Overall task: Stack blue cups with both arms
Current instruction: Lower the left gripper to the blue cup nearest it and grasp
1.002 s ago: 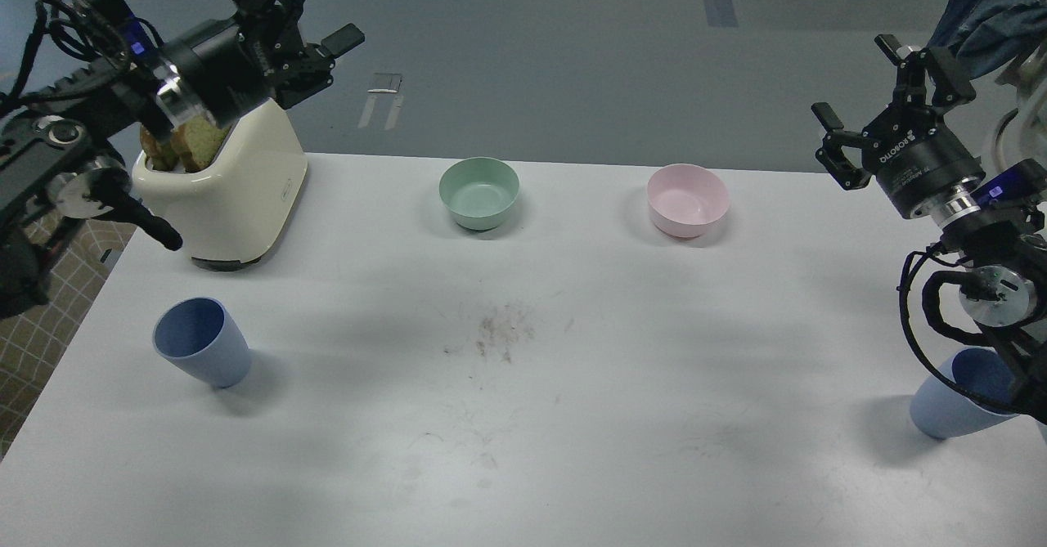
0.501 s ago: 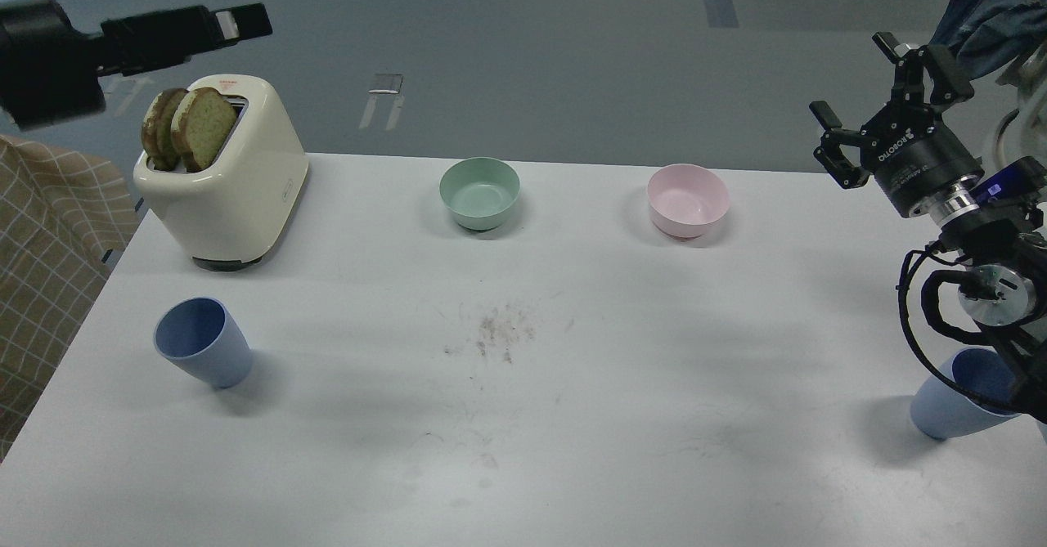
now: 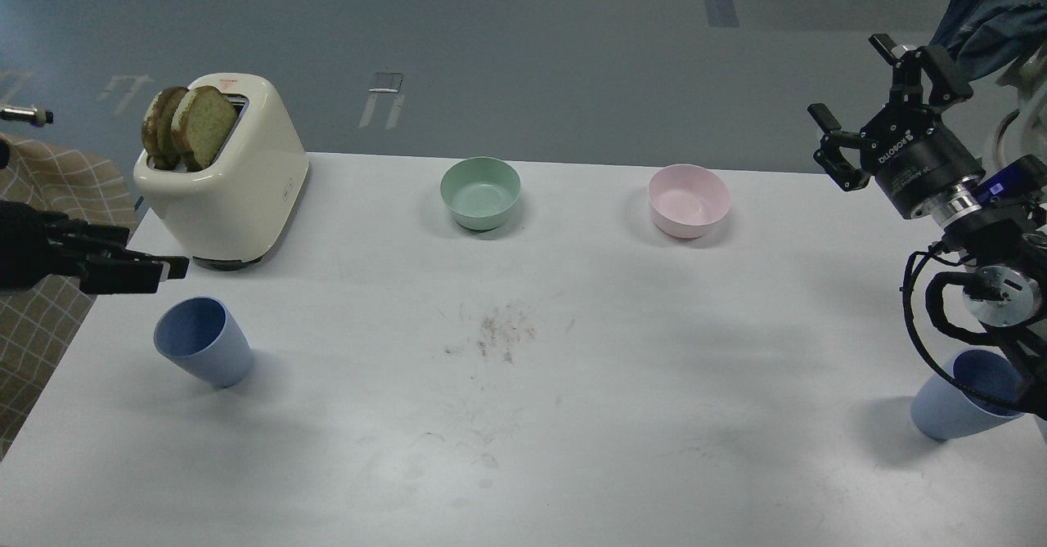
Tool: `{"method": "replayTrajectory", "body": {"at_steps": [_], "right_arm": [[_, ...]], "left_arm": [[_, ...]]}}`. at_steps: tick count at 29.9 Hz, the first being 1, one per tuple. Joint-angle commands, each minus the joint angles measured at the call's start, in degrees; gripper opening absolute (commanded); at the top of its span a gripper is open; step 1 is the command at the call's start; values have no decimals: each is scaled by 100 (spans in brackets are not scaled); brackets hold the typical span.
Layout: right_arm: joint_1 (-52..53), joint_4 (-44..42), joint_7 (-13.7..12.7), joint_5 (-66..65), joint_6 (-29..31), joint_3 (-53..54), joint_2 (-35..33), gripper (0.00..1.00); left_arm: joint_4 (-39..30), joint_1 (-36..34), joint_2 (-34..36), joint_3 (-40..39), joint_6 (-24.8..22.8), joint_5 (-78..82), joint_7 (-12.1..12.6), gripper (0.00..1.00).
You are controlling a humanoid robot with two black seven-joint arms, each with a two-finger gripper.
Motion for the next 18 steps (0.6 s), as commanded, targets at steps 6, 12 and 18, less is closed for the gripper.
{"method": "replayTrajectory", "body": {"at_steps": [6, 12, 18], "right_arm": [[-1, -1, 0, -4, 0, 1, 11, 100], [-1, -1, 0, -4, 0, 1, 2, 100], [-10, -1, 0, -4, 0, 1, -6, 100]], "left_arm": [[502, 26, -210, 456, 4, -245, 1, 97], [704, 34, -535, 509, -4, -394, 1, 95], [818, 34, -755, 509, -4, -482, 1, 94]]}}
